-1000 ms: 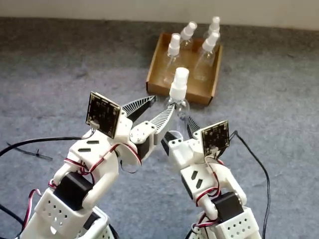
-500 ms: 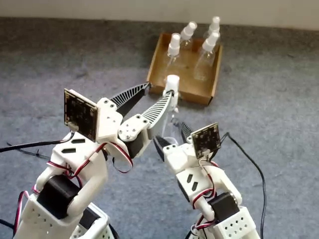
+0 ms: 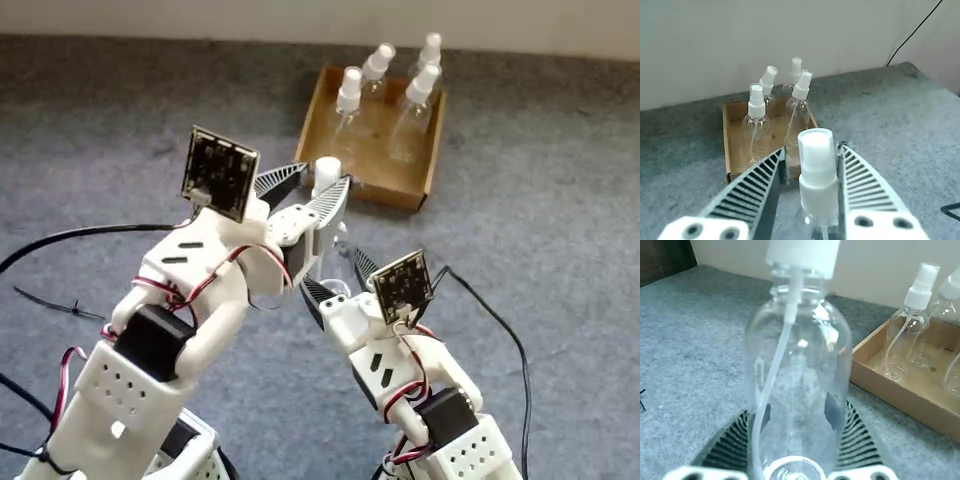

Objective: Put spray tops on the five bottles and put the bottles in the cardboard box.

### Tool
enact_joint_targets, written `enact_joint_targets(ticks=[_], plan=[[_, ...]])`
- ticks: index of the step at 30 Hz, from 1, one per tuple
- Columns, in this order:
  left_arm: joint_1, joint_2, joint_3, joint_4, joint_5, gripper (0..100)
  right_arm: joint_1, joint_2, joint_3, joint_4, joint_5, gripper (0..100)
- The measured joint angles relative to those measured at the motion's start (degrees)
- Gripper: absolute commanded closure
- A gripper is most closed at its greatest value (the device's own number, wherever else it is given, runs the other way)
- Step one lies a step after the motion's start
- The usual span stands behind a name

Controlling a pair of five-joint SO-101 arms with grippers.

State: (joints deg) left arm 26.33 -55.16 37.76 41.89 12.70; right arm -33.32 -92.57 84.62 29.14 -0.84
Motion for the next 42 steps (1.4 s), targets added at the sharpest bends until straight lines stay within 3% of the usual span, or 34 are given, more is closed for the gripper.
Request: enact_joint_targets(ticks=[3, 10, 29, 32, 38, 42], plan=[[0.1, 0.5, 0.0, -0.1, 0.0, 85, 0.0, 0.0, 0.0, 0.0, 0.0, 99.3], [0.1, 1.0, 0.0, -0.2, 0.1, 100, -0.3, 0.0, 0.0, 0.0, 0.2, 99.3], [1.9, -12.6, 10.6, 0.0, 0.0, 99, -0.4, 0.1, 0.2, 0.1, 0.7, 99.3], [2.4, -13.1, 11.6, 0.0, 0.0, 98, -0.5, 0.1, 0.2, 0.2, 0.7, 99.3], [2.4, -13.3, 11.2, 0.0, 0.0, 79, -0.9, 0.1, 0.1, 0.2, 0.6, 99.3], [2.6, -12.7, 9.6, 1.2, 0.0, 80, -0.7, -0.1, 0.0, 0.0, 0.4, 99.3]])
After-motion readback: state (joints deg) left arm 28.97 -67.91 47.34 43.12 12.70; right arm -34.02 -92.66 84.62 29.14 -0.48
